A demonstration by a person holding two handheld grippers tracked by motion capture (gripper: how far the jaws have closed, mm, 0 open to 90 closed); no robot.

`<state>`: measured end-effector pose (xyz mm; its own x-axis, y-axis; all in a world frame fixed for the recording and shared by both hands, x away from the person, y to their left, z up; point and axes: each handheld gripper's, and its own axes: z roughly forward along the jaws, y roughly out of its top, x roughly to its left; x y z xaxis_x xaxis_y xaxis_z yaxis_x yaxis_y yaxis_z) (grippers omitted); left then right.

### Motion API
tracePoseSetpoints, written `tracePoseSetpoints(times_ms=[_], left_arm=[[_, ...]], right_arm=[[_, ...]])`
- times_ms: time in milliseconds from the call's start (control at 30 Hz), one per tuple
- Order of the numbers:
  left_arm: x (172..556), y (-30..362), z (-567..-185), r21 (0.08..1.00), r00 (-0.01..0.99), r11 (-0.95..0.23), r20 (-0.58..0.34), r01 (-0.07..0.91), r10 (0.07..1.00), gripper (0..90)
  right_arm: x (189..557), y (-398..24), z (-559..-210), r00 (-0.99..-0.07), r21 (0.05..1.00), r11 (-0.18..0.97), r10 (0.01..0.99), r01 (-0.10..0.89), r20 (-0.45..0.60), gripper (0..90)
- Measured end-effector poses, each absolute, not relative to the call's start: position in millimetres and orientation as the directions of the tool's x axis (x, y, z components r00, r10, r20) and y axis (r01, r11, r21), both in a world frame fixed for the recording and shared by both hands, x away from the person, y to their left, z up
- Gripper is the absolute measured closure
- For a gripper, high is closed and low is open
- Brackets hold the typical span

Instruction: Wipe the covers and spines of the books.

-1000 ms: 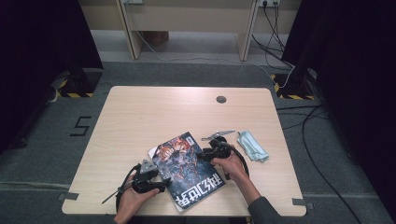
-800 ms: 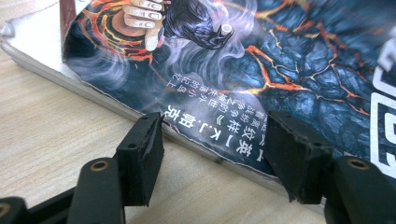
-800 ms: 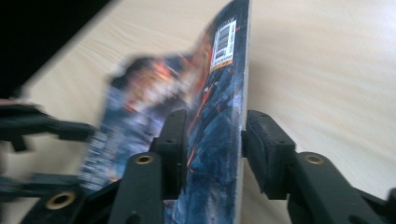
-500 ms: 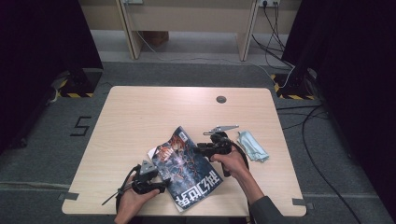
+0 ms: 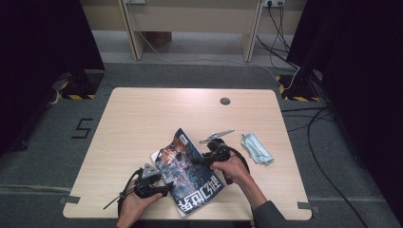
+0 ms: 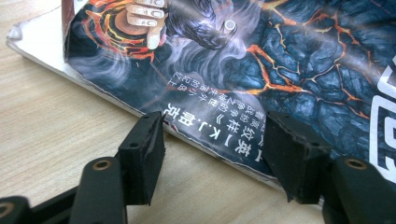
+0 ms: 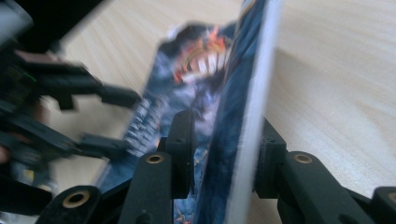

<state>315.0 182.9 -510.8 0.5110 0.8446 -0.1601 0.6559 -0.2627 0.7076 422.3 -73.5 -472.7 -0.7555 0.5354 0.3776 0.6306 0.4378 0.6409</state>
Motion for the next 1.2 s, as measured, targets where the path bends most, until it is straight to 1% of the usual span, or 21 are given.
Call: tracePoseSetpoints(times_ms=[67,267,500,667,800,867,1000,1100,1200], left_arm=[[315,183,-511,0.707,0.513,-0.265,-0.160,0.656,0.843,38.9],[315,183,-511,0.709,0.517,-0.265,-0.163,0.654,0.841,40.4],[314,183,-511,0.709,0.516,-0.264,-0.163,0.654,0.841,40.8],[315,183,-511,0.709,0.522,-0.268,-0.163,0.652,0.837,40.9],[317,186,-508,0.698,0.539,-0.287,-0.167,0.656,0.826,41.1],[317,188,-506,0.709,0.539,-0.279,-0.168,0.647,0.825,42.4],[322,200,-494,0.748,0.509,-0.237,-0.154,0.620,0.847,37.5],[332,211,-485,0.778,0.486,-0.199,-0.153,0.596,0.860,36.4],[337,212,-481,0.785,0.482,-0.188,-0.157,0.591,0.862,34.5]], right_arm=[[423,-70,-475,-0.763,0.625,0.469,0.538,0.625,0.359,67.6],[427,-80,-471,-0.743,0.624,0.441,0.554,0.645,0.376,66.5],[431,-87,-473,-0.742,0.618,0.448,0.559,0.646,0.371,65.9],[431,-88,-474,-0.761,0.621,0.473,0.546,0.626,0.351,67.4],[429,-87,-472,-0.792,0.633,0.504,0.522,0.587,0.318,70.2],[428,-87,-470,-0.801,0.637,0.513,0.513,0.575,0.310,71.8],[424,-85,-466,-0.822,0.642,0.539,0.493,0.545,0.283,72.7],[422,-85,-465,-0.837,0.646,0.555,0.478,0.524,0.268,73.0],[419,-84,-463,-0.850,0.647,0.571,0.460,0.505,0.258,73.5]])
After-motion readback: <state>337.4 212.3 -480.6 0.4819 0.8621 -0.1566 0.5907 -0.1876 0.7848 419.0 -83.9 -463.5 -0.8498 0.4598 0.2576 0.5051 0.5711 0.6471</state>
